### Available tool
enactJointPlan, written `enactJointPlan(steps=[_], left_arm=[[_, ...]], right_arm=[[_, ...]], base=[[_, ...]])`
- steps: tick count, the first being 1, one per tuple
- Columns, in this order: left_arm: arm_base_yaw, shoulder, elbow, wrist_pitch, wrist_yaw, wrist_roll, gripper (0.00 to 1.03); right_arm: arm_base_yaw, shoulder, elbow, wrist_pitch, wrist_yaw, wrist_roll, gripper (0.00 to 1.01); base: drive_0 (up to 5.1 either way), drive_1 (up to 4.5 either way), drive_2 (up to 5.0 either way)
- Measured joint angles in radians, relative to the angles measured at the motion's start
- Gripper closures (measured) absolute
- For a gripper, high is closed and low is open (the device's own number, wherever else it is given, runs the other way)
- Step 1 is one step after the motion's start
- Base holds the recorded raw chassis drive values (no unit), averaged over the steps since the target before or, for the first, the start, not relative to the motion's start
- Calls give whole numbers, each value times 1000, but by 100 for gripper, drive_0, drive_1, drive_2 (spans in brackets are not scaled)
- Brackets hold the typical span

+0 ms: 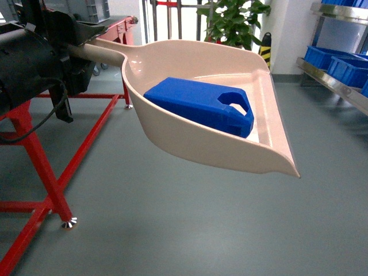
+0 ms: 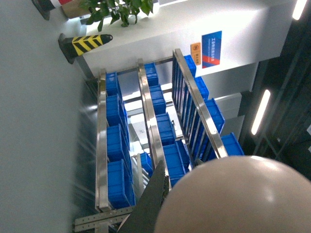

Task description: Place part in tray to right shelf

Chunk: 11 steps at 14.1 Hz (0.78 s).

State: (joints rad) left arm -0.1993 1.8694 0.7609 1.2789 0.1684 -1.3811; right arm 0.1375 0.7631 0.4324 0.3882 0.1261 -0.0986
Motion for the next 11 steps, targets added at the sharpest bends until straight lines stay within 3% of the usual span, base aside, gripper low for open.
enactJointPlan(steps=[8,11], left_arm=[[0,0,0,-1,-3,0,90],[7,2,4,-9,-8,0,90]], right_arm=[[0,1,0,-1,0,0,3],[0,11,0,-9,0,0,3]], base=[[1,431,-429],[-173,-173,-173]])
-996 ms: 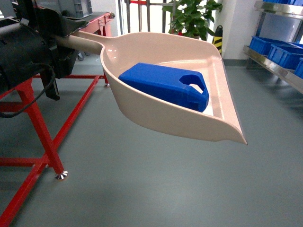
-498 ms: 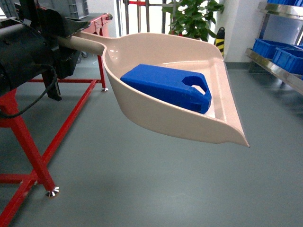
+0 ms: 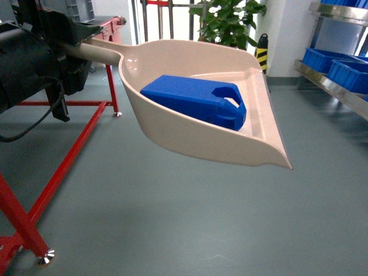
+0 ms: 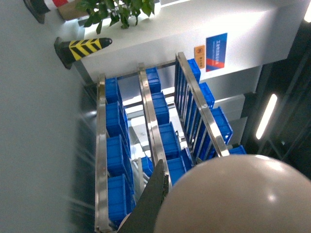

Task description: Place part in tray to right shelf

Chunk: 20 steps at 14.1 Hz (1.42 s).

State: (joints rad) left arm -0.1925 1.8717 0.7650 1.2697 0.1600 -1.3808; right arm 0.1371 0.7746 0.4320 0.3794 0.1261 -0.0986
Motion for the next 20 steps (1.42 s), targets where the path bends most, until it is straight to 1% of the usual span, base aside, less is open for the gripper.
enactJointPlan(steps=[5,7,20], left_arm=[[-1,0,-3,15,0,0,90],[-10,0,-2,8,8,0,90],[-9,0,-2,9,6,0,90]], right_arm=[[0,-12,0,10,0,0,3],[0,-11,0,8,0,0,3],[0,-11,0,8,0,0,3]], base=[[-194,-194,-194],[-165,-165,-165],[-159,-159,-159]])
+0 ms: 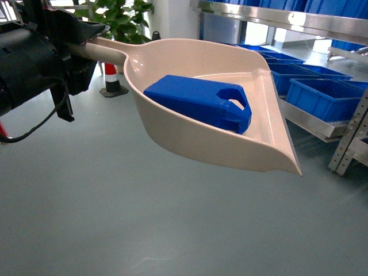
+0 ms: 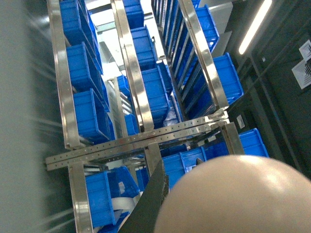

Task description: Place part in tray to right shelf

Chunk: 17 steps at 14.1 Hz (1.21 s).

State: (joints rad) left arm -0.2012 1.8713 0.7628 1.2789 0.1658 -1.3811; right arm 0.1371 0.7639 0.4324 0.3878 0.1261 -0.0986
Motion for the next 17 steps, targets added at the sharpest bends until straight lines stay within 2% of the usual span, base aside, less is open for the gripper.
enactJointPlan(steps=[17], left_arm=[[2,0,0,0,0,0,90]], right_arm=[[0,0,0,0,0,0,3]], base=[[-158,-158,-158]])
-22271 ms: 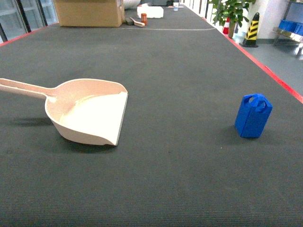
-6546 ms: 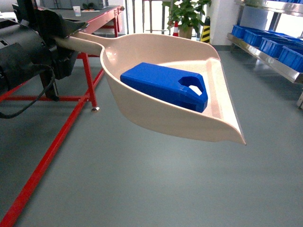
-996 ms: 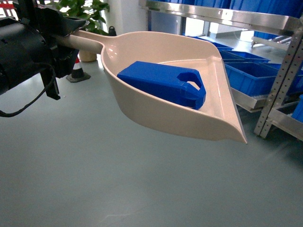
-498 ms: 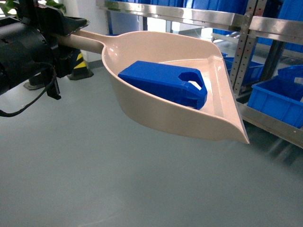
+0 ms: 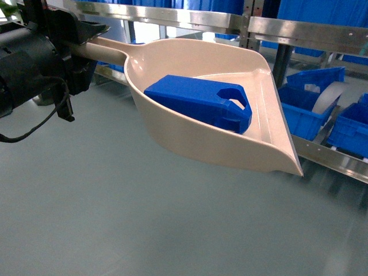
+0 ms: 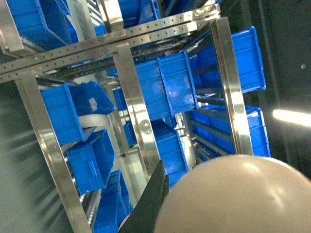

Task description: Place part in tray to right shelf

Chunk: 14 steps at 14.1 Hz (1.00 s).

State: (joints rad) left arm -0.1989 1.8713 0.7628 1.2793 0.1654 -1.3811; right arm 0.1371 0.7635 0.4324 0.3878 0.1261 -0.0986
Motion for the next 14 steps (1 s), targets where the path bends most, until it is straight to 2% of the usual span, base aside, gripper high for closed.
enactJointPlan(steps=[14], left_arm=[[0,0,0,0,0,0,90]], right_arm=[[0,0,0,0,0,0,3]], base=[[-158,-158,-158]])
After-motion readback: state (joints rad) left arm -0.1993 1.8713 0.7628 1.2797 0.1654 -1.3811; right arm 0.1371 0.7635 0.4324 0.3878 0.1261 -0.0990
